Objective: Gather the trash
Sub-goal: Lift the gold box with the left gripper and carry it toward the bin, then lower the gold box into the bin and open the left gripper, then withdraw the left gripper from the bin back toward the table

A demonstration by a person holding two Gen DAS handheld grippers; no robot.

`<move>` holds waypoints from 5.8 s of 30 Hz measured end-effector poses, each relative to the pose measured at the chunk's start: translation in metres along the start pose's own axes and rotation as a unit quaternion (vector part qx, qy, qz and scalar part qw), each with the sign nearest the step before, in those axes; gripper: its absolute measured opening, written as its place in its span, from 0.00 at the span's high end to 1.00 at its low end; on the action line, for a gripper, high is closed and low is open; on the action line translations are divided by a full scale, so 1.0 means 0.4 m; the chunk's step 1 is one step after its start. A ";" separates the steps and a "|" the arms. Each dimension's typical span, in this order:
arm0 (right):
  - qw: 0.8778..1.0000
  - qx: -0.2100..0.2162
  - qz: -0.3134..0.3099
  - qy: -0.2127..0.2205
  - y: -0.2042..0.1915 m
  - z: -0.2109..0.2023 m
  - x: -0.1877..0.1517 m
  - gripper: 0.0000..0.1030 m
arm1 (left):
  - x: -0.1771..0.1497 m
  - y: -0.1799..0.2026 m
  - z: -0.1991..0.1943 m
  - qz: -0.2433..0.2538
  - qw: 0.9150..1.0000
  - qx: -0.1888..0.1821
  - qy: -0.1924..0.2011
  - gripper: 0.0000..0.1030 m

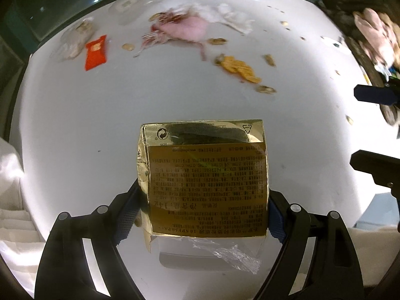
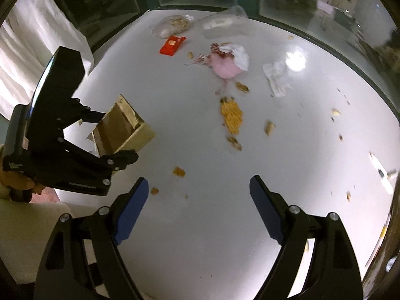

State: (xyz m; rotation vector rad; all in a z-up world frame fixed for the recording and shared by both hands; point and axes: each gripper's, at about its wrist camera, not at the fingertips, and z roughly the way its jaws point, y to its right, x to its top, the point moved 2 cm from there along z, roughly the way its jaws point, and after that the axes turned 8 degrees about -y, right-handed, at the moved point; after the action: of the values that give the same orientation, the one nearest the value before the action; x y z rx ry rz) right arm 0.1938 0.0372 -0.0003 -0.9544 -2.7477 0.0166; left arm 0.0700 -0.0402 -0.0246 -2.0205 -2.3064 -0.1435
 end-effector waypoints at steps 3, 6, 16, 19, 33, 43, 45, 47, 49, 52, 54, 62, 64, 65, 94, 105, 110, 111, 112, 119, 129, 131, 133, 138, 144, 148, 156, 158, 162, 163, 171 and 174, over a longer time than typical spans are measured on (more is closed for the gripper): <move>1.000 -0.003 0.028 0.006 0.017 -0.022 -0.057 0.22 | -0.021 0.050 -0.033 0.033 0.999 -0.003 0.007 0.20; 0.998 -0.008 0.056 0.009 0.036 -0.045 -0.117 0.23 | -0.029 0.117 -0.063 0.070 0.997 -0.010 0.011 0.20; 0.986 -0.028 0.159 0.028 0.123 -0.136 -0.337 0.23 | -0.047 0.378 -0.105 0.180 0.983 -0.034 0.014 0.20; 0.981 -0.035 0.187 0.033 0.152 -0.164 -0.405 0.23 | -0.062 0.460 -0.117 0.207 0.977 -0.040 0.020 0.20; 0.966 -0.054 0.245 0.059 0.246 -0.266 -0.661 0.23 | -0.134 0.764 -0.194 0.276 0.959 -0.055 0.040 0.20; 0.944 -0.085 0.308 0.080 0.310 -0.367 -0.858 0.23 | -0.184 1.006 -0.249 0.343 0.934 -0.080 0.053 0.20; 0.934 -0.093 0.335 0.081 0.323 -0.388 -0.902 0.23 | -0.188 1.047 -0.258 0.362 0.927 -0.085 0.052 0.20; 0.923 -0.098 0.362 0.085 0.332 -0.407 -0.939 0.23 | -0.194 1.087 -0.265 0.389 0.916 -0.087 0.052 0.20; 0.912 -0.105 0.387 0.089 0.337 -0.425 -0.975 0.23 | -0.200 1.117 -0.271 0.414 0.904 -0.090 0.051 0.20; 0.893 -0.119 0.425 0.090 0.334 -0.442 -1.021 0.23 | -0.200 1.159 -0.271 0.450 0.887 -0.100 0.039 0.20; 0.875 -0.127 0.459 0.089 0.330 -0.452 -1.054 0.23 | -0.203 1.188 -0.272 0.475 0.873 -0.109 0.032 0.20; 0.799 -0.156 0.571 0.109 0.288 -0.490 -1.151 0.23 | -0.272 1.300 -0.292 0.606 0.785 -0.125 0.019 0.20; 0.776 -0.159 0.598 0.120 0.272 -0.498 -1.176 0.23 | -0.291 1.317 -0.302 0.629 0.767 -0.126 0.025 0.20; 0.766 -0.161 0.609 0.124 0.264 -0.502 -1.186 0.23 | -0.301 1.327 -0.310 0.641 0.756 -0.127 0.029 0.20; 0.683 -0.188 0.697 0.114 0.225 -0.565 -1.572 0.23 | -0.587 1.643 -0.332 0.720 0.680 -0.142 0.004 0.20; 0.676 -0.176 0.708 0.107 0.256 -0.554 -1.696 0.23 | -0.650 1.748 -0.271 0.730 0.672 -0.123 -0.001 0.20; 0.673 -0.172 0.713 0.097 0.276 -0.551 -1.749 0.23 | -0.652 1.810 -0.238 0.724 0.679 -0.119 -0.005 0.20; 0.673 -0.172 0.713 0.097 0.276 -0.553 -1.757 0.23 | -0.656 1.825 -0.230 0.725 0.679 -0.117 -0.005 0.20; 0.675 -0.174 0.711 0.095 0.278 -0.555 -1.763 0.23 | -0.658 1.836 -0.224 0.725 0.679 -0.116 -0.006 0.20; 0.697 -0.171 0.692 0.080 0.291 -0.548 -1.798 0.23 | -0.699 1.908 -0.183 0.729 0.674 -0.117 -0.017 0.20; 0.692 -0.165 0.700 0.069 0.326 -0.548 -1.856 0.23 | -0.725 2.001 -0.145 0.738 0.665 -0.109 -0.033 0.20; 0.693 -0.167 0.699 0.064 0.328 -0.548 -1.856 0.23 | -0.726 2.004 -0.141 0.740 0.663 -0.108 -0.039 0.19; 0.690 -0.164 0.701 0.066 0.331 -0.548 -1.856 0.23 | -0.725 2.002 -0.140 0.742 0.660 -0.109 -0.043 0.18; 0.685 -0.173 0.704 0.071 0.327 -0.556 -1.842 0.23 | -0.705 1.985 -0.144 0.741 0.662 -0.107 -0.042 0.14; 0.675 -0.188 0.708 0.088 0.334 -0.584 -1.828 0.23 | -0.666 1.957 -0.166 0.733 0.668 -0.114 -0.055 0.11; 0.663 -0.210 0.712 0.100 0.326 -0.609 -1.811 0.23 | -0.649 1.941 -0.184 0.730 0.668 -0.129 -0.060 0.09; 0.632 -0.249 0.722 0.133 0.290 -0.657 -1.778 0.23 | -0.630 1.908 -0.240 0.730 0.662 -0.162 -0.049 0.07; 0.625 -0.255 0.725 0.137 0.279 -0.661 -1.767 0.22 | -0.625 1.898 -0.246 0.731 0.659 -0.168 -0.050 0.07; 0.617 -0.261 0.730 0.134 0.256 -0.657 -1.736 0.15 | -0.617 1.865 -0.242 0.733 0.656 -0.168 -0.062 0.06; 0.617 -0.260 0.731 0.134 0.252 -0.655 -1.730 0.15 | -0.616 1.858 -0.243 0.735 0.655 -0.167 -0.062 0.06; 0.608 -0.255 0.738 0.141 0.217 -0.638 -1.672 0.15 | -0.591 1.785 -0.258 0.739 0.652 -0.161 -0.048 0.06; 0.609 -0.251 0.738 0.146 0.205 -0.628 -1.645 0.15 | -0.576 1.754 -0.265 0.739 0.654 -0.157 -0.040 0.06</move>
State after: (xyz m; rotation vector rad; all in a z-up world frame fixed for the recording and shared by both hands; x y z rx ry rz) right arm 0.7999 -0.3177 0.0962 -2.6884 -0.9199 -0.5670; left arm 0.7950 -0.1882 0.0700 -3.2773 0.0023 -0.3134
